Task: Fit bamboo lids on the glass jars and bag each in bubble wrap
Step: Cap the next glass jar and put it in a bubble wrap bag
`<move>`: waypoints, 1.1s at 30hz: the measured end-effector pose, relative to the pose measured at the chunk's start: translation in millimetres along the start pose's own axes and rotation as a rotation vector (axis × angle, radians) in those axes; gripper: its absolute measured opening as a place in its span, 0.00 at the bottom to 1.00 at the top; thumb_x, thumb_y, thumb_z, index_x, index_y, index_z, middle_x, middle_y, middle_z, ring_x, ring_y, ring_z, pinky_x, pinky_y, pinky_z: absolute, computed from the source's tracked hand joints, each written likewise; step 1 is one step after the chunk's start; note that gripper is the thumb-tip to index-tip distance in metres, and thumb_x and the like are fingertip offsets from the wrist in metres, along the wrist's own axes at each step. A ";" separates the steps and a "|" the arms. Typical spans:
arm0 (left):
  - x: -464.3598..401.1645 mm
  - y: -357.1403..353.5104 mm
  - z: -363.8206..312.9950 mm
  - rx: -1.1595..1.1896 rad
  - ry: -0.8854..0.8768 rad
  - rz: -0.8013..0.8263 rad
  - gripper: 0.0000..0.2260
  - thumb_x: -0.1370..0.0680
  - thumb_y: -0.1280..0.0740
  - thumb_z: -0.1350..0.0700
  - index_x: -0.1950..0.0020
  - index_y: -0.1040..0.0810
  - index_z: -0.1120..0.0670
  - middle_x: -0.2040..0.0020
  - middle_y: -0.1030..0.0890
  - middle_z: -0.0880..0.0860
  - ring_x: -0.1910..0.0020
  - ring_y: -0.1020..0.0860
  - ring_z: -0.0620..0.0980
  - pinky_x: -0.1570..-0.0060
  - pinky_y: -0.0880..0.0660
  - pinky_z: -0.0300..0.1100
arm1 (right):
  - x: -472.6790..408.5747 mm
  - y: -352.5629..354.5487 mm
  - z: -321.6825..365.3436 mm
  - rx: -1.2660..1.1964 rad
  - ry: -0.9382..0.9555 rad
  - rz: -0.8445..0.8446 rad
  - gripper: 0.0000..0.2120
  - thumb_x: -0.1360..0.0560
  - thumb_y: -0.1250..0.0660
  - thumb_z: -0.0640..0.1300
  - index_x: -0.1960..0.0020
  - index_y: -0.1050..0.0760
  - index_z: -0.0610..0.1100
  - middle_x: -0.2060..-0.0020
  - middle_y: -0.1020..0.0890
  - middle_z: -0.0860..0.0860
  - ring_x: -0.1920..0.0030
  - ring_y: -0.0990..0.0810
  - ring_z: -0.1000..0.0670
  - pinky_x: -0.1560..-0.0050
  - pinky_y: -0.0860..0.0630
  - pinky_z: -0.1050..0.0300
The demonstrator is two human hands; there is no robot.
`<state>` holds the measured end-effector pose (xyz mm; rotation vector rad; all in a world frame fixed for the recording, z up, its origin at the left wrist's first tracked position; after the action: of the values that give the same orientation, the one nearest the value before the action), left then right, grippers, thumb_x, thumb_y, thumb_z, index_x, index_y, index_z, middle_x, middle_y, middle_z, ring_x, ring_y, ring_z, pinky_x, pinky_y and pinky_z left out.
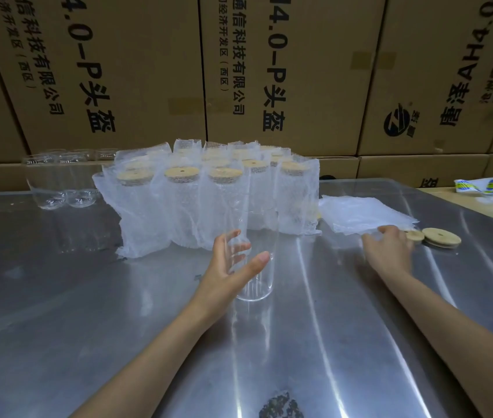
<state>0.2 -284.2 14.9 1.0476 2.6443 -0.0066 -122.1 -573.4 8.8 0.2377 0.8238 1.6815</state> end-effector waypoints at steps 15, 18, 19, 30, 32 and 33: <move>-1.2 -0.8 1.4 -0.024 -0.003 0.026 0.40 0.40 0.30 0.34 0.31 0.38 0.43 0.37 0.26 0.47 0.36 0.27 0.45 0.36 0.28 0.44 | 6.0 1.2 8.4 0.569 0.246 -0.122 0.16 0.23 0.41 0.47 0.41 0.28 0.39 0.44 0.21 0.41 0.42 0.27 0.39 0.38 0.37 0.46; -0.6 -1.7 1.2 -0.016 0.000 0.028 0.39 0.40 0.30 0.34 0.32 0.37 0.43 0.37 0.26 0.47 0.36 0.27 0.44 0.37 0.28 0.43 | 19.9 1.7 15.1 0.500 0.437 -0.028 0.15 0.24 0.40 0.44 0.39 0.26 0.42 0.55 0.19 0.43 0.48 0.25 0.40 0.50 0.33 0.49; -0.1 -1.8 0.8 -0.015 -0.001 0.027 0.39 0.40 0.30 0.34 0.32 0.37 0.42 0.37 0.26 0.47 0.36 0.26 0.44 0.38 0.28 0.42 | 24.1 1.4 16.4 0.445 0.488 0.004 0.15 0.24 0.39 0.44 0.38 0.26 0.43 0.58 0.19 0.45 0.50 0.24 0.41 0.55 0.33 0.51; -1.9 -1.2 3.6 -0.011 0.005 0.026 0.37 0.40 0.29 0.34 0.34 0.37 0.40 0.37 0.26 0.47 0.35 0.27 0.47 0.35 0.29 0.46 | 10.6 -2.5 2.1 0.409 0.219 0.240 0.28 0.23 0.39 0.59 0.26 0.36 0.50 0.27 0.35 0.47 0.27 0.42 0.40 0.32 0.38 0.43; -2.7 -1.8 3.5 -0.013 0.006 0.032 0.36 0.39 0.29 0.34 0.35 0.37 0.39 0.37 0.26 0.47 0.35 0.27 0.47 0.34 0.29 0.47 | 12.4 -4.4 3.2 0.385 0.256 0.260 0.26 0.23 0.39 0.58 0.28 0.34 0.51 0.28 0.33 0.47 0.28 0.41 0.40 0.34 0.35 0.44; -3.1 -2.4 3.4 -0.016 0.006 0.034 0.36 0.39 0.29 0.34 0.35 0.37 0.40 0.37 0.26 0.47 0.35 0.27 0.47 0.34 0.29 0.47 | 14.5 -4.3 5.2 0.362 0.287 0.256 0.23 0.23 0.38 0.57 0.30 0.32 0.51 0.30 0.31 0.48 0.29 0.40 0.40 0.36 0.34 0.45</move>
<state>1.6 -288.4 12.2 1.0891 2.6271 0.0257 -120.0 -557.7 6.0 0.3678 1.3634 1.8203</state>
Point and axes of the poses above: each hand's wrist, its own x-axis away from the middle knuckle, its own y-axis out of the back of the hand, z = x × y, the point moved 3 cm from there along -x, towards the middle knuckle
